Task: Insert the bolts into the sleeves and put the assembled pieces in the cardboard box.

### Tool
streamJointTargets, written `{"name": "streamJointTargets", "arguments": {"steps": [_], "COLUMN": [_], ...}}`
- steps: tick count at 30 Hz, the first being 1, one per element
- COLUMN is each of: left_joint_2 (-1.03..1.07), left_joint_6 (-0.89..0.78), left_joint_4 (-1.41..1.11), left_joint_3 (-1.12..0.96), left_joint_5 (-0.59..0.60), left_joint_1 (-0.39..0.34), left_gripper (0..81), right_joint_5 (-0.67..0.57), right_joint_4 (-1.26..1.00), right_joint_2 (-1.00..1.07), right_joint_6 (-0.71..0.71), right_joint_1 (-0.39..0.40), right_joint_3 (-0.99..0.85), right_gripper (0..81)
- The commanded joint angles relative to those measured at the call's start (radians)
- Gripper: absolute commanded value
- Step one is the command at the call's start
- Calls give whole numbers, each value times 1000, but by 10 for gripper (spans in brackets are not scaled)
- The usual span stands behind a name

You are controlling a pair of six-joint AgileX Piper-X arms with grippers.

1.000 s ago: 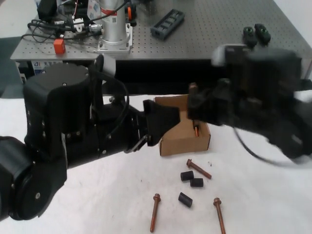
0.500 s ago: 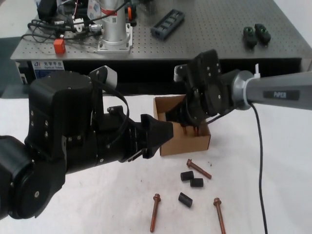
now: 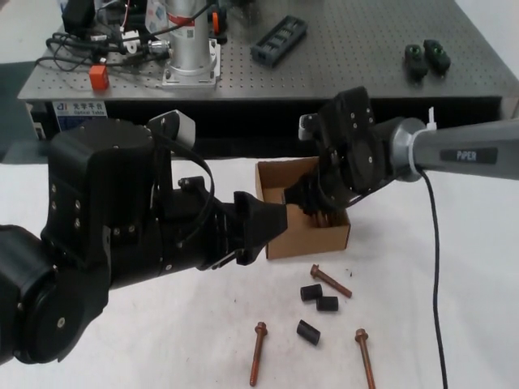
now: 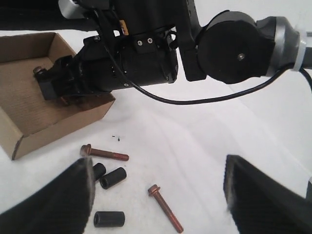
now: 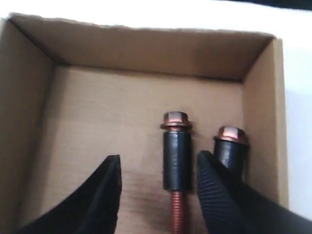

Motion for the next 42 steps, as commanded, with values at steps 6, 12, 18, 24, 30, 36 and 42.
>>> {"name": "streamJointTargets", "arguments": {"steps": [6,12,18,24,30,36,42], "left_joint_2": [-9,-9,-9,-9,-9,-9,-9], "left_joint_6": [20,20,20,20,20,20,20], "left_joint_4": [-3,-3,-3,-3,-3,-3,-3], "left_joint_3": [-2,-2,-2,-2,-2,-2,-2], "left_joint_5": [-13,-39,-39,-34,-32,-32,-32], "left_joint_1": [3,3,3,3,3,3,3], "left_gripper": [533,533,533,533,533,533,533], "right_joint_5": [-44,-35,-35,-15,-17,-19,-18], "right_joint_4": [212,407,386,380,380,382,362], "right_joint_2": [-362,-526,-512,-453,-413,-377,-374], "right_joint_6": [4,86,149,154,154,154,154], "right_joint_1": [-2,30,82,100,100,100,100], "right_joint_3": [66,306,481,514,514,525,538], "right_gripper": [365,365,365,365,365,363,99]}}
